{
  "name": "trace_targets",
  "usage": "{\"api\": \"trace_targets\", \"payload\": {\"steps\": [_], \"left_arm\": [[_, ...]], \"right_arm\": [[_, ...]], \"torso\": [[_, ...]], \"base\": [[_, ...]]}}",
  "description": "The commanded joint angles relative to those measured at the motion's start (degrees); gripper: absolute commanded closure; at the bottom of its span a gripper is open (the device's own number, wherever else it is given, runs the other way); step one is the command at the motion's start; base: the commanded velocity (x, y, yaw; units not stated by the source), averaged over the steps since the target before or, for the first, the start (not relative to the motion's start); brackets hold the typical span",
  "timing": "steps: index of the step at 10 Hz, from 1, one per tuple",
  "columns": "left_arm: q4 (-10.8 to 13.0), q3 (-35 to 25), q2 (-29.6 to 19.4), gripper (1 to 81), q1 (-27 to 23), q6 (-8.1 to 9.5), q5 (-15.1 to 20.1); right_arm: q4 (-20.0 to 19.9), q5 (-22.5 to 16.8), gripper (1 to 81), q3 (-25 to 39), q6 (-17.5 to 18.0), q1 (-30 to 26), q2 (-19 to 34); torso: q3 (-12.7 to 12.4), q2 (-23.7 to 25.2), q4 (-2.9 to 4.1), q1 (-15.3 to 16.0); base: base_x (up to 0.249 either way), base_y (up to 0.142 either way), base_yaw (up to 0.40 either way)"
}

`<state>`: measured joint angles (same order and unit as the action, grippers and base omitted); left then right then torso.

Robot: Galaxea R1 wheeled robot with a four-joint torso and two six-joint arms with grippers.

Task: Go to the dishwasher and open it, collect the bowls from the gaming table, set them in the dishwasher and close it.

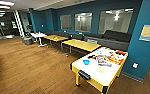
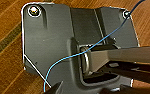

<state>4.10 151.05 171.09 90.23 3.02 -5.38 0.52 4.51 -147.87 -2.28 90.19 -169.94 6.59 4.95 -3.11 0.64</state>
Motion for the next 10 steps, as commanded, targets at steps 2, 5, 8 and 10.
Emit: {"api": "trace_targets", "payload": {"steps": [2, 5, 8, 10], "left_arm": [[0.5, -0.2, -0.1, 1.0, -2.0, -0.3, 3.1], [0.5, -0.2, -0.1, 1.0, -2.0, -0.3, 3.1], [0.5, -0.2, 0.0, 1.0, -2.0, -0.3, 3.1], [0.5, -0.2, 0.0, 1.0, -2.0, -0.3, 3.1]], "right_arm": [[0.8, -3.1, 1.0, 0.4, -0.3, -2.2, 0.2], [0.8, -3.1, 1.0, 0.4, -0.2, -2.3, 0.1], [0.8, -3.1, 1.0, 0.4, -0.2, -2.3, 0.1], [0.8, -3.2, 1.0, 0.4, -0.2, -2.4, 0.1]], "torso": [[0.0, 0.0, 0.0, 0.0], [0.0, 0.0, 0.0, 0.0], [0.0, 0.0, 0.0, 0.0], [0.0, 0.0, 0.0, 0.0]], "base": [[0.167, 0.072, 0.0], [0.168, 0.071, 0.0], [0.167, 0.065, 0.0], [0.167, 0.03, 0.0]]}}
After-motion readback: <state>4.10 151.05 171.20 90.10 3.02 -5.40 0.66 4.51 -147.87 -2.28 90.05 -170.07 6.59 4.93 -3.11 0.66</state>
